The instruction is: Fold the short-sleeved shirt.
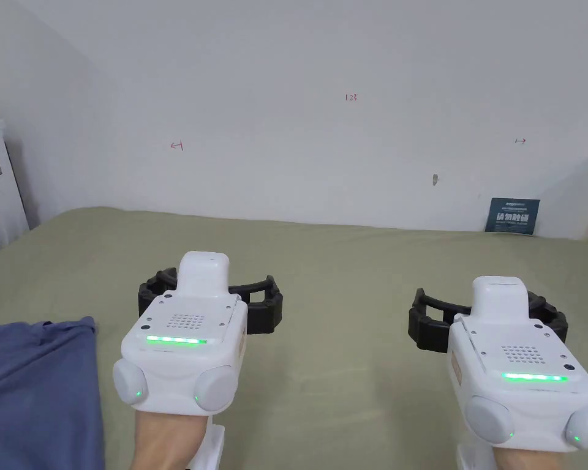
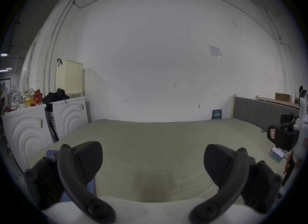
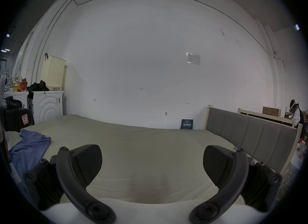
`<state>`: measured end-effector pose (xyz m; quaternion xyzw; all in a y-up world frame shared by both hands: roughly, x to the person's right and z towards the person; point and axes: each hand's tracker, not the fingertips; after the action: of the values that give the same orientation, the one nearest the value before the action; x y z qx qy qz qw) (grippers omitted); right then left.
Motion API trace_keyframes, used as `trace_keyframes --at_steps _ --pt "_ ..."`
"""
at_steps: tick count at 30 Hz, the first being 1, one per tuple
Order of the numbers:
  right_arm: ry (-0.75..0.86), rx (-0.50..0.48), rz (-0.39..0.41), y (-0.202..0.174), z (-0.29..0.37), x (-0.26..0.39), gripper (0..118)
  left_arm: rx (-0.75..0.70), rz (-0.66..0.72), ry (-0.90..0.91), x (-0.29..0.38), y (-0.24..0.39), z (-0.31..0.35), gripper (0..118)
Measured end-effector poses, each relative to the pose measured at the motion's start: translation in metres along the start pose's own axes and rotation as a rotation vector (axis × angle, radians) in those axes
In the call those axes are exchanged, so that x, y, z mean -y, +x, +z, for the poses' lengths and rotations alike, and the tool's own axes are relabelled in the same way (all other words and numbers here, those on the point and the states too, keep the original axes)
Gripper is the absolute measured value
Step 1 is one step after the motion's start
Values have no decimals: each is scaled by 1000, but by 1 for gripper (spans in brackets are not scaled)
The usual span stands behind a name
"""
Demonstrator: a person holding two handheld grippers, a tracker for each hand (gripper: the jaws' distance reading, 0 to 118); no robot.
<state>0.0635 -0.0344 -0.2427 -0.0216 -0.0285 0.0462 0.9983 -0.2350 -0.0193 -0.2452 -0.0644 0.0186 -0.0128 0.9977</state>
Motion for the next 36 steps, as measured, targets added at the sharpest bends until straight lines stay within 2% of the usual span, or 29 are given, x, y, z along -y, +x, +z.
trace_keyframes --at_steps 4,5,6,7,8,9,10,11,12,20,23,24,27,30,36 --pt "-16 3 1 -1 -2 -3 116 -4 -3 -14 -2 -2 -3 118" --pt "-14 -3 -15 0 -2 -4 108 0 2 -24 -3 -3 -5 117" --pt "-8 1 -22 0 0 -5 68 8 2 -38 -4 -4 -5 96" --pt "5 9 -23 -1 1 -6 10 4 -2 -49 -5 -4 -5 46" --pt "4 9 -19 -2 -1 -7 0 -5 -8 -46 -4 -3 -7 1" --pt "-12 11 39 -5 -4 -4 0 -28 -19 -59 -1 -1 -14 0" --pt "17 62 -19 -1 -5 -1 0 -51 -20 -47 -1 4 -10 0" --pt "0 21 -8 1 -7 -1 0 -20 -10 -58 -3 7 -7 0" --pt "-6 27 -6 2 -10 2 0 14 23 -80 -3 9 -5 0" --pt "-42 48 -22 9 -16 7 0 -9 -8 -78 2 -8 -10 0" --pt "-71 6 -15 -4 -19 3 0 -44 -8 -85 3 -28 -6 0" --pt "-75 -3 -12 -13 -22 6 0 -58 -2 -89 3 -38 -4 0" --pt "-73 -112 7 -55 -26 -2 0 -166 5 -88 3 -77 8 0" --pt "-58 -245 18 -111 -29 -11 0 -281 19 -89 2 -126 29 0" --pt "-50 -513 -12 -227 -14 -23 0 -493 30 -106 4 -215 88 0"
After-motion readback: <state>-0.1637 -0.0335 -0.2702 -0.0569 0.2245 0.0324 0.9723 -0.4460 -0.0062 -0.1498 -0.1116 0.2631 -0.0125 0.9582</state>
